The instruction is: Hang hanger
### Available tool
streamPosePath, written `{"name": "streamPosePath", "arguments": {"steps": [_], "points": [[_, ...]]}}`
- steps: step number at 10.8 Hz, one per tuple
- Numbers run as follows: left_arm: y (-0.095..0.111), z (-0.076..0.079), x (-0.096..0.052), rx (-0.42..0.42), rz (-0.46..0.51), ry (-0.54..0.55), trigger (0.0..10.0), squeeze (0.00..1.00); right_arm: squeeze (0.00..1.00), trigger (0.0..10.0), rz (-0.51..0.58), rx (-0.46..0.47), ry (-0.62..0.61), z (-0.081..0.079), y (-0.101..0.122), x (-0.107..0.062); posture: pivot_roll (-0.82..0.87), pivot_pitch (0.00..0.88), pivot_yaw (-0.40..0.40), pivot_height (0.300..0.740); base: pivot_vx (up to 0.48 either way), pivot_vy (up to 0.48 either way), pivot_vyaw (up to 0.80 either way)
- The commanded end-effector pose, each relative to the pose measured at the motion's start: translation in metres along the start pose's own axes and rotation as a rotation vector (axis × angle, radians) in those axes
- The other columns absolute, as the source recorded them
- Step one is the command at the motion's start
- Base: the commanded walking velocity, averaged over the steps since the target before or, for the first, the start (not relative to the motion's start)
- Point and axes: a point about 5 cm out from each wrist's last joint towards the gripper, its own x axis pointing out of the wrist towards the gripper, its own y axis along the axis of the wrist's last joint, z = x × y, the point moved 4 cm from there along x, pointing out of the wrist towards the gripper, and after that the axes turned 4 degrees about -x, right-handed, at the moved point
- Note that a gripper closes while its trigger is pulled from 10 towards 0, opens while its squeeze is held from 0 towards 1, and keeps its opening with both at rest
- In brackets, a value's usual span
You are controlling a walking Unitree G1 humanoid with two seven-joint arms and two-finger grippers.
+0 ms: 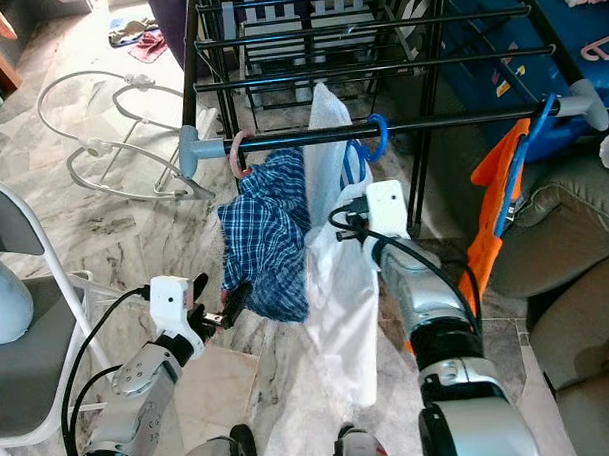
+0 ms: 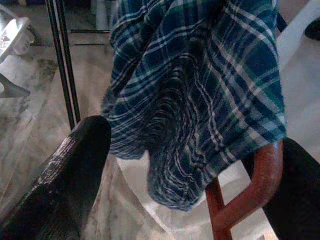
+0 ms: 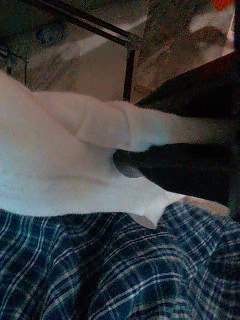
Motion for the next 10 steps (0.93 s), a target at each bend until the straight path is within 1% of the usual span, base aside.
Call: {"name": "streamPosePath", "arguments": {"steps": [1,3,4,6,7,8,10], "points": [[-0.005,-0.002,-0.004,0.003,-0.022,0.013,10.0,0.00,0.00,10.0,-0.122,-0.006,0.026,-0.011,-0.037,-0.001,-0.09,0.225,0.063,0.740,0.000,0.000,0.00],[-0.006,-0.002,-0.004,0.000,-0.026,0.014,10.0,0.00,0.00,10.0,-0.132,0.004,0.012,-0.008,-0.043,-0.003,-0.09,0.225,0.059,0.740,0.000,0.000,0.00],[-0.007,-0.002,-0.004,-0.001,-0.026,0.014,10.0,0.00,1.00,10.0,-0.122,0.023,-0.004,-0.005,-0.044,-0.004,-0.09,0.225,0.059,0.740,0.000,0.000,0.00],[-0.007,-0.001,-0.003,-0.002,-0.029,0.009,10.0,0.00,1.00,10.0,-0.020,-0.029,-0.051,0.000,-0.034,-0.008,-0.10,0.220,0.063,0.740,0.000,0.000,0.00],[-0.007,-0.001,-0.001,-0.002,-0.030,0.008,10.0,0.00,1.00,10.0,0.016,-0.008,-0.074,0.001,-0.034,-0.013,-0.10,0.218,0.064,0.740,0.000,0.000,0.00],[-0.007,0.000,0.000,-0.002,-0.029,0.006,10.0,0.00,1.00,10.0,0.030,-0.007,-0.088,0.002,-0.035,-0.015,-0.10,0.216,0.064,0.740,0.000,0.000,0.00],[-0.007,0.000,0.002,-0.002,-0.029,0.005,10.0,0.00,1.00,10.0,0.103,0.005,-0.145,0.009,-0.034,-0.026,-0.11,0.211,0.071,0.740,0.000,0.000,0.00]]}}
